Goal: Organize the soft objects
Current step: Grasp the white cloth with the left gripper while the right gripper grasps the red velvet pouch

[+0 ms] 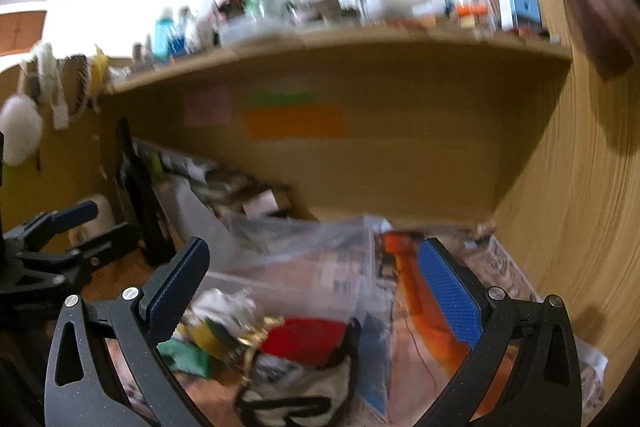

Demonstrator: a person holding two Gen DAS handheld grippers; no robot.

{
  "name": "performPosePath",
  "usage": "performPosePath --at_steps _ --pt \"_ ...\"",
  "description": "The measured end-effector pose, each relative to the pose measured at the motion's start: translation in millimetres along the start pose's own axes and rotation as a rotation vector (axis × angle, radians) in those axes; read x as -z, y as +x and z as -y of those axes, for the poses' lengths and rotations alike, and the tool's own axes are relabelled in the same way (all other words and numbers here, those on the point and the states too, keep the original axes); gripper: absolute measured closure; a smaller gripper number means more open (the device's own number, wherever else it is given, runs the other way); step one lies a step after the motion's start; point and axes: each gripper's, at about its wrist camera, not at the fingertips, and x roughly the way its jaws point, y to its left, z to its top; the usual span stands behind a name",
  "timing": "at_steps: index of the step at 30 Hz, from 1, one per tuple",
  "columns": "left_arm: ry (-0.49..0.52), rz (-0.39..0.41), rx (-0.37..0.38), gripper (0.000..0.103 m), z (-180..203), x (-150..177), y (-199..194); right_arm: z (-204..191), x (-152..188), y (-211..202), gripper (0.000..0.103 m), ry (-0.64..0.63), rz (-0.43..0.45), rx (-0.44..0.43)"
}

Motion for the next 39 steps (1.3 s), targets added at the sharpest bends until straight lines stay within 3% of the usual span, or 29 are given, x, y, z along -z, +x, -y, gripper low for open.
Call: performPosePath --at_steps 5,9,10,15,20,26,29,35,39 --pt "-0.029 -0.126 0.031 0.0 -3.0 25.1 29.7 15.1 23.9 26.5 0.0 0.014 -0.132 -0.012" --pt "-0.031 -0.206 0.044 0.017 -0.1 41.9 49.5 20.2 38.3 39.0 0.0 0.024 -0.208 -0.031" --pt "-0.036 -0.227 0.05 0.017 -0.6 44.7 54.7 20.5 41.6 41.9 0.0 0.024 -0.223 -0.038" --pt "-0.066 -0.29 0.05 0.018 -5.7 51.0 80.1 15.7 49.7 55.2 0.011 0.016 -0.28 -0.086" --pt "-0.087 -0.357 0.031 0.02 -16.1 50.6 104.7 12.1 50.9 70.4 0.031 -0.001 -0.32 -0.12" --pt "-0.109 -0.456 0.058 0.022 -23.6 57.9 131.4 10.3 53.3 85.3 0.039 -0.026 -0.373 -0.137" --pt "-0.122 -0.475 0.081 0.022 -24.3 61.9 139.1 16.6 59.7 96.9 0.044 0.002 -0.437 -0.142" --pt "-0.127 -0.492 0.146 0.022 -19.0 65.8 145.9 17.8 63.2 105.7 0.045 0.029 -0.492 -0.17" --pt "-0.136 -0.502 0.187 0.034 -17.1 66.0 150.5 11.5 55.0 100.6 0.044 0.028 -0.468 -0.189"
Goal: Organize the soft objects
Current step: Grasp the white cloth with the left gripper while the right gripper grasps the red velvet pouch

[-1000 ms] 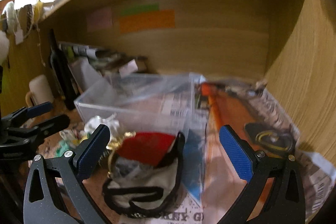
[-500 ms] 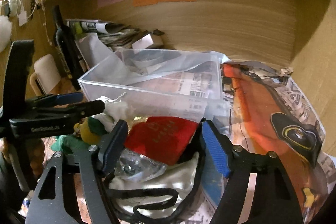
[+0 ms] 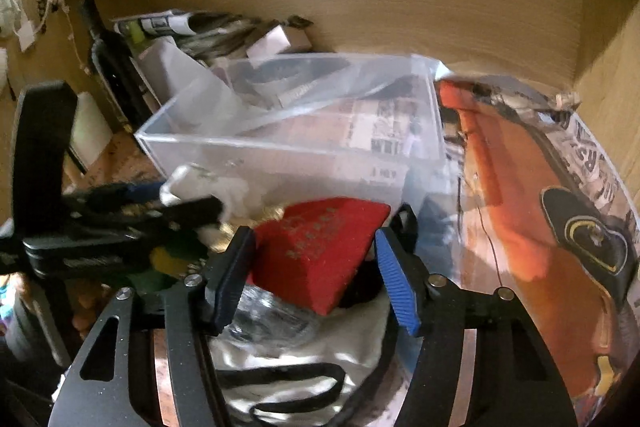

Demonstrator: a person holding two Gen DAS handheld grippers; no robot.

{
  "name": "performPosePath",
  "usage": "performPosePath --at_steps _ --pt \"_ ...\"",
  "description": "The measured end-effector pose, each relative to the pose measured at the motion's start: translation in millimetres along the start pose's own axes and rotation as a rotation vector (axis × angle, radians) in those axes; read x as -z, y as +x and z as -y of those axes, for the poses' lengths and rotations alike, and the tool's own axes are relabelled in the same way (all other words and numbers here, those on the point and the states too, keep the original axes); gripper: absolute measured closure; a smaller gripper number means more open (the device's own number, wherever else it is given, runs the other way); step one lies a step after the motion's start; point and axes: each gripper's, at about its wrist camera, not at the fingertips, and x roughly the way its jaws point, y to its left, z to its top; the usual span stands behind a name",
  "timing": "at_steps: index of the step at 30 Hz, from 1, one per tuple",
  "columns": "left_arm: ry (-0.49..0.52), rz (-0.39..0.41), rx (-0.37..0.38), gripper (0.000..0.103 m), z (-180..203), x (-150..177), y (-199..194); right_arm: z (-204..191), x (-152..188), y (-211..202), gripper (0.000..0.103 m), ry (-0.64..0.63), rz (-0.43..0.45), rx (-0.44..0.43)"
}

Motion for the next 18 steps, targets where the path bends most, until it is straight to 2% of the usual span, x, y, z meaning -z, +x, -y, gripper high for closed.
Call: performPosePath --at_steps 1,4,6,10,18 --pt "0.0 0.004 0.002 0.036 0.0 -0.3 -0.5 -3.1 -1.6 -0.8 0.039 -0.01 0.003 0.001" --pt "0.009 0.015 0.014 0.051 0.6 0.4 -6.0 -8.3 -5.0 4.1 0.024 -0.022 -0.01 -0.011" --pt "0.014 0.023 0.015 0.066 0.3 1.9 -10.2 -10.6 -6.4 8.0 0.021 -0.023 -0.026 -0.014" --pt "0.021 0.044 0.013 0.074 -2.1 3.8 -18.7 -17.2 -8.5 16.2 0.013 -0.04 -0.054 -0.014" --pt "0.026 0.09 0.004 0.082 -6.8 8.2 -34.1 -24.9 -13.1 38.4 0.014 -0.086 -0.099 0.044"
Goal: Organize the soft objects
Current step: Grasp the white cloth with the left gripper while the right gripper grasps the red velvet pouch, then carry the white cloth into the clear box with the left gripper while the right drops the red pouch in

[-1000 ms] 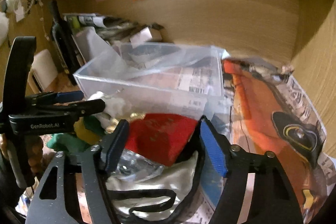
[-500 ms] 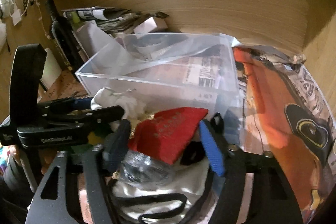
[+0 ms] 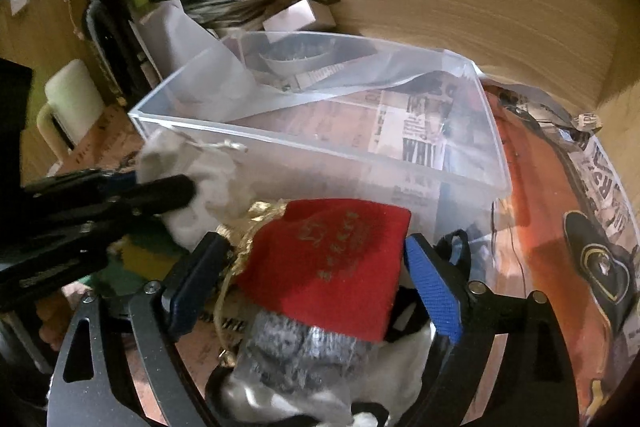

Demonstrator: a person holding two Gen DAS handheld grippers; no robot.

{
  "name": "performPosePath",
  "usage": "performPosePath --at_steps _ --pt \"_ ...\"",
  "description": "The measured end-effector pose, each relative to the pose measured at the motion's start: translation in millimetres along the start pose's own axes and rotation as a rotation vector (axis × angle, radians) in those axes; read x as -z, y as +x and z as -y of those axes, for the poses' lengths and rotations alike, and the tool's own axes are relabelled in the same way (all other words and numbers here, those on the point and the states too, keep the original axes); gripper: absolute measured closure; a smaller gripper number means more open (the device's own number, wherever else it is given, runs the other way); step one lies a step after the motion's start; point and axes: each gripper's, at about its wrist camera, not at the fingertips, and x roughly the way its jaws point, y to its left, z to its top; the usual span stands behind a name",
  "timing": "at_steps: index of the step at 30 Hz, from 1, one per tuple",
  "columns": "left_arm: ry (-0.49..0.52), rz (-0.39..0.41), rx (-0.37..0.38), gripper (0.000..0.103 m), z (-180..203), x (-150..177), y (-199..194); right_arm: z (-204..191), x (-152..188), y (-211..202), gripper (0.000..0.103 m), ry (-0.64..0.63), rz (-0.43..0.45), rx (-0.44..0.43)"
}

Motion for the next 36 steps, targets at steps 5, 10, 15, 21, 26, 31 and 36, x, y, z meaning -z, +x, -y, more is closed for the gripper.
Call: performPosePath --at_steps 5,10,15,21,26,31,36 --pt "0.001 0.026 -0.009 0.082 -2.7 -0.1 -7.1 -4.6 2.7 7.1 0.043 -0.037 -0.018 0.027" --pt "-0.004 0.058 -0.013 0.082 -3.2 -2.2 -18.0 -7.2 6.6 14.8 0.058 -0.064 -0.046 0.034" --pt "-0.002 0.099 -0.031 0.082 -4.0 -6.3 -33.4 -7.2 6.4 5.1 0.069 -0.05 -0.021 0.018" --pt "-0.001 0.131 -0.046 0.082 -3.3 -10.5 -46.2 -10.7 1.9 -18.6 0.069 -0.05 0.047 0.019" --pt "-0.003 0.152 -0.055 0.082 -1.2 -12.6 -53.8 -15.8 -3.8 -39.4 0.069 -0.051 0.12 0.012" --pt "0.008 0.207 -0.07 0.082 2.9 -23.8 -68.2 -17.3 -11.7 -61.8 0.073 -0.052 0.202 -0.004" --pt "0.017 0.268 -0.095 0.082 6.6 -39.9 -80.5 -13.1 -20.5 -81.0 0.075 -0.039 0.281 -0.011"
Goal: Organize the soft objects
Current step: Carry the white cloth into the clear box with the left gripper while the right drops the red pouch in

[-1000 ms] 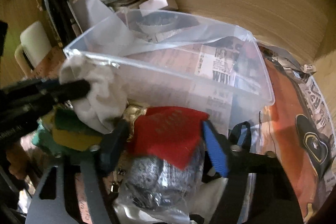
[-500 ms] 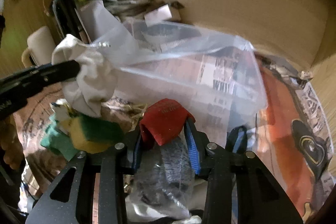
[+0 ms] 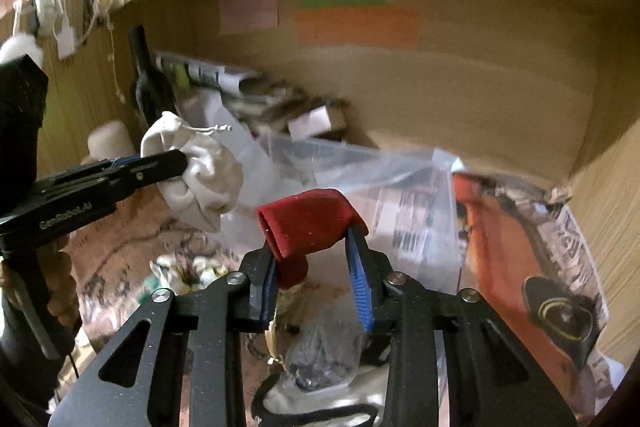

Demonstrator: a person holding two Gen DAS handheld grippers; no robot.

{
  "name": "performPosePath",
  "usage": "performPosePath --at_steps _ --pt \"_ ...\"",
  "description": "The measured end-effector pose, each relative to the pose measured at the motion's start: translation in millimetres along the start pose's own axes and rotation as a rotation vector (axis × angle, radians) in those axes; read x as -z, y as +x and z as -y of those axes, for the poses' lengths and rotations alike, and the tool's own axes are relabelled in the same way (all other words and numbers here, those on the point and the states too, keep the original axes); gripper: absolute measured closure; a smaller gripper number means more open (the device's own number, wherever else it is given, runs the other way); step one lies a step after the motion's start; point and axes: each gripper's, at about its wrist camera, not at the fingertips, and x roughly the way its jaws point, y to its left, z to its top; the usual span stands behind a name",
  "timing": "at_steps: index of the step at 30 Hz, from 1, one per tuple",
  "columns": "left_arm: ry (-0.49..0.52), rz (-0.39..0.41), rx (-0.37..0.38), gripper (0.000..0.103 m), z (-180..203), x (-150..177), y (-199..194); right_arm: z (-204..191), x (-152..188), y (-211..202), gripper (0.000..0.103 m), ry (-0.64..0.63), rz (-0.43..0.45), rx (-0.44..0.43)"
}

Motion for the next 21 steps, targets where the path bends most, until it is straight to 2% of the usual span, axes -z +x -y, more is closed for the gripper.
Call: performPosePath --at_steps 4,10,14,21 --pt "-0.006 0.038 -0.02 0.082 -2.8 -15.8 0.4 9.8 -11.6 -7.0 0.075 0.021 0.059 0.005" --pt "-0.003 0.027 -0.041 0.082 -7.8 -32.1 21.8 29.0 -27.8 1.2 0.074 0.056 0.101 0.034" --pt "0.007 -0.016 -0.061 0.082 -9.7 -36.4 45.2 39.3 -32.3 23.4 0.074 0.07 0.069 0.046" --pt "0.045 -0.172 -0.085 0.082 -12.2 -24.6 100.4 51.6 -27.6 68.4 0.074 0.084 -0.051 0.03"
